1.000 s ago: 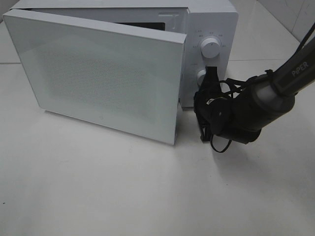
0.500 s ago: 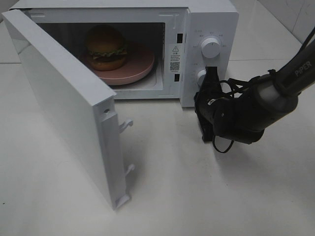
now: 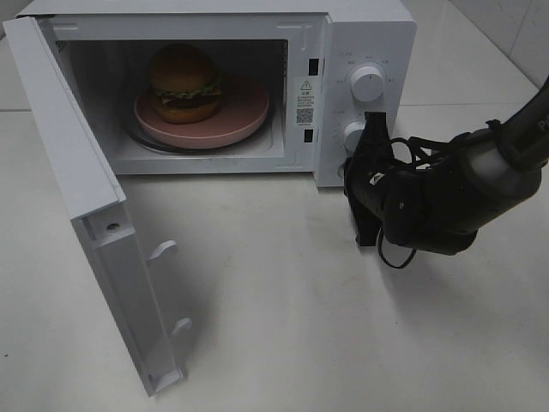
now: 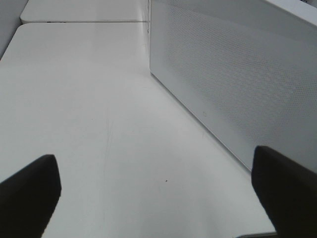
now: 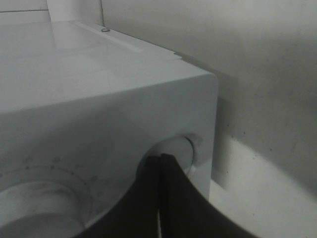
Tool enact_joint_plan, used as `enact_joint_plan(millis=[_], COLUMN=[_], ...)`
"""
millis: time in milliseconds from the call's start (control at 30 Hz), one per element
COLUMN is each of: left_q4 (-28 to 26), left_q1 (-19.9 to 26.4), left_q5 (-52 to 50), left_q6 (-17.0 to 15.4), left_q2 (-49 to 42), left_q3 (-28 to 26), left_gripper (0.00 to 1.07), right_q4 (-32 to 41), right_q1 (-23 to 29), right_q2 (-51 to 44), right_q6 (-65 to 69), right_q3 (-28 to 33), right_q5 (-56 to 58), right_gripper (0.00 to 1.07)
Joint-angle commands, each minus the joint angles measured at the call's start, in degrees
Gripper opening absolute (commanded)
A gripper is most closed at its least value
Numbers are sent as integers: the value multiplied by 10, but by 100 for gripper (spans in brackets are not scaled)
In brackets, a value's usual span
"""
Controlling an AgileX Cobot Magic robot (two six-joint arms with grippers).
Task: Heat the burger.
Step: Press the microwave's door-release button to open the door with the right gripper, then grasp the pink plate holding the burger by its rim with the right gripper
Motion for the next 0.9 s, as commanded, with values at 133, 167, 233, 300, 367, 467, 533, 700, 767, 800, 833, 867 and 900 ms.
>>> enact_joint_plan(millis=[133,167,233,300,367,467,533,700,767,800,833,867,900], left_q4=[-3,-3,-3,-3,-3,-3,-3,-3,-3,-3,-3,-3,-3], left_q1=[3,3,3,3,3,3,3,3,3,3,3,3,3], left_q5=[-3,-3,-3,-3,-3,-3,-3,-3,-3,-3,-3,-3,-3], left_q6=[-1,-1,-1,-1,-1,-1,-1,-1,-1,-1,-1,-1,-1], left_q2=[-14,-14,-14,-14,-14,-14,-14,-14,-14,-14,-14,-14,-14], left_q3=[1,1,1,1,1,1,1,1,1,1,1,1,1], left_gripper=[100,100,100,100,100,100,100,100,100,100,100,100,100], right_q4=[-18,-19,-18,-22,-22,-22,-22,-34,-34,-34,-34,-34,-34], right_q1=[10,14,15,15,15,15,15,15,15,15,15,15,15], right_q2=[-25,-31,-38,-57,-67,-107,-116,-168,-187,-198,-219,-219,-230], right_q6=[-7,-15,-15,-20,-23,-58,-69,-115,-136,-152,-190,-190,-210], right_q3=[20,31,42,65,72,100,106,127,133,136,136,136,136], right_q5=[11,14,14,14,17,40,50,119,146,159,193,193,209], right_gripper=[0,0,0,0,0,0,0,0,0,0,0,0,0])
